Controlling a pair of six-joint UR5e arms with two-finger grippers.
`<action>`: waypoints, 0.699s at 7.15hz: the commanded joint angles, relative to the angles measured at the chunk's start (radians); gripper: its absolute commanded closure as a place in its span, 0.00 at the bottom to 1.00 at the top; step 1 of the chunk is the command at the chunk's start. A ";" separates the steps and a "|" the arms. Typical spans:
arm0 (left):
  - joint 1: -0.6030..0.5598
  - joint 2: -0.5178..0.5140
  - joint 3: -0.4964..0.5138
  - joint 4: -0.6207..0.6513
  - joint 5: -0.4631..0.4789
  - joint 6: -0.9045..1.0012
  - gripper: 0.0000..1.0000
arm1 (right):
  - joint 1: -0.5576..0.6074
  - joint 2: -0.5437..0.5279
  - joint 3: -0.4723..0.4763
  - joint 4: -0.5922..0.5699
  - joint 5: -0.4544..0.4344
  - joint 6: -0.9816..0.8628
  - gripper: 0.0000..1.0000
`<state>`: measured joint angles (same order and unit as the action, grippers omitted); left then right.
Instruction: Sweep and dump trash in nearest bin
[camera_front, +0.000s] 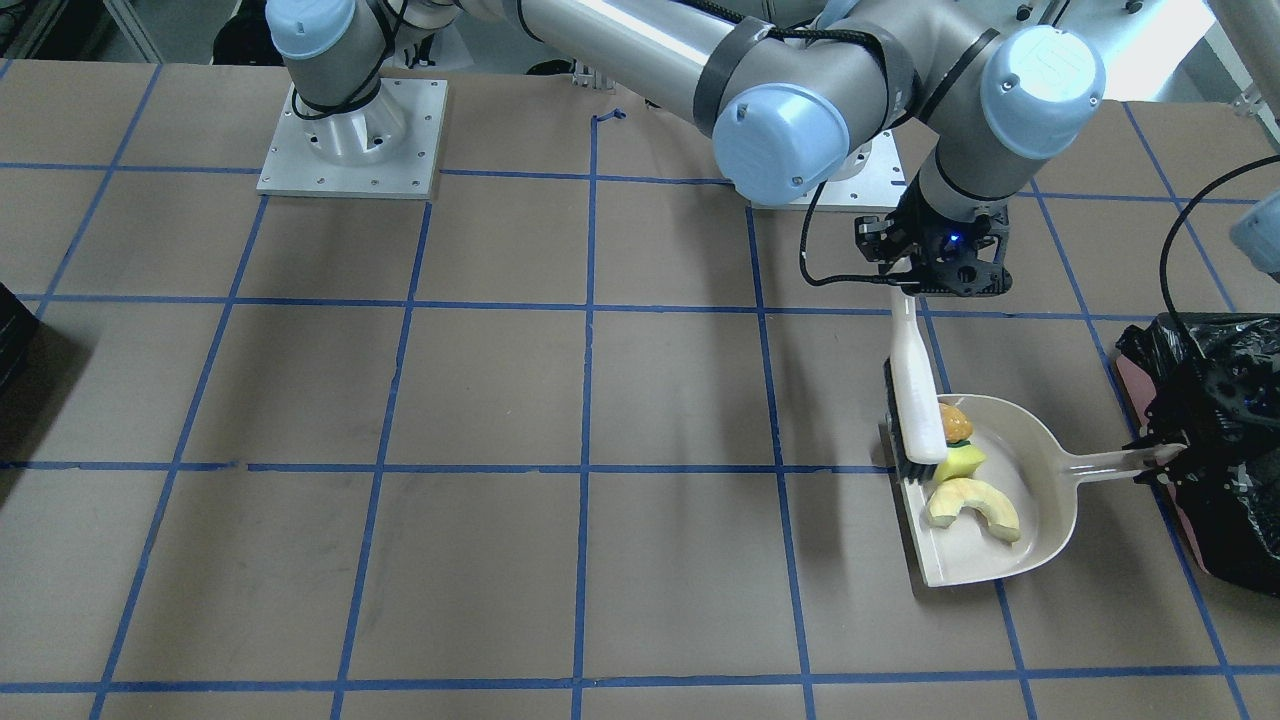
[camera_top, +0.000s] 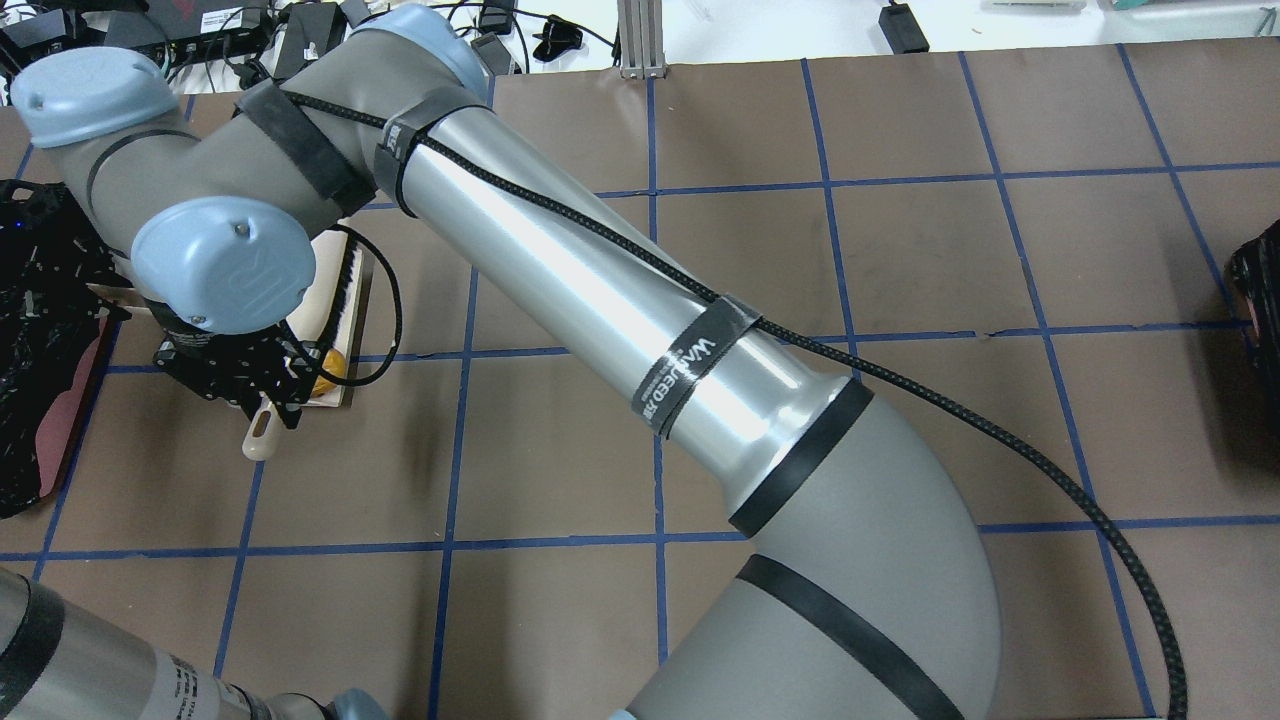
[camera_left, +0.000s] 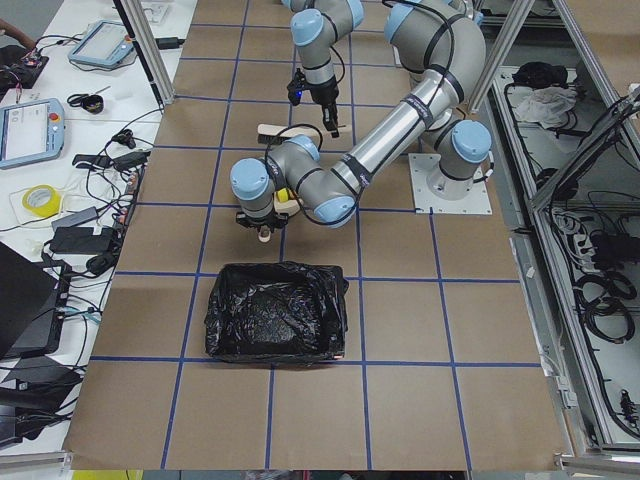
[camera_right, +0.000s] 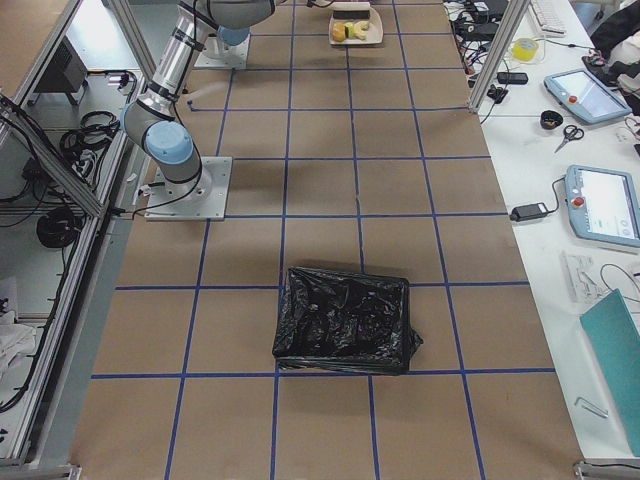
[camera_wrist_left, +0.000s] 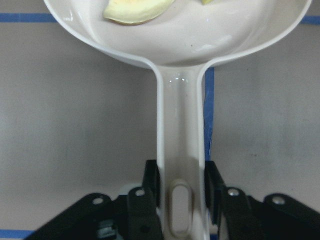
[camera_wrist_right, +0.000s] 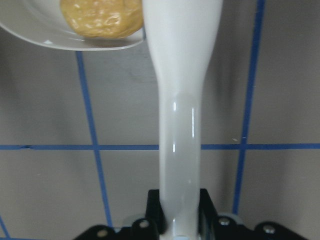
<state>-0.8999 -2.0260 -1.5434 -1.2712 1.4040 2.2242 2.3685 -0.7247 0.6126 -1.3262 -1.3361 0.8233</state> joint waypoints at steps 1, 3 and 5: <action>0.001 0.000 0.000 -0.066 -0.045 -0.064 1.00 | -0.069 -0.082 0.068 0.062 -0.084 -0.095 1.00; 0.012 0.026 0.009 -0.146 -0.102 -0.141 1.00 | -0.155 -0.207 0.254 0.051 -0.087 -0.182 1.00; 0.050 0.050 0.061 -0.172 -0.155 -0.249 1.00 | -0.211 -0.338 0.541 -0.022 -0.171 -0.248 1.00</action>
<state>-0.8758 -1.9918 -1.5132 -1.4190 1.2826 2.0410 2.1954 -0.9787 0.9801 -1.3049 -1.4663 0.6202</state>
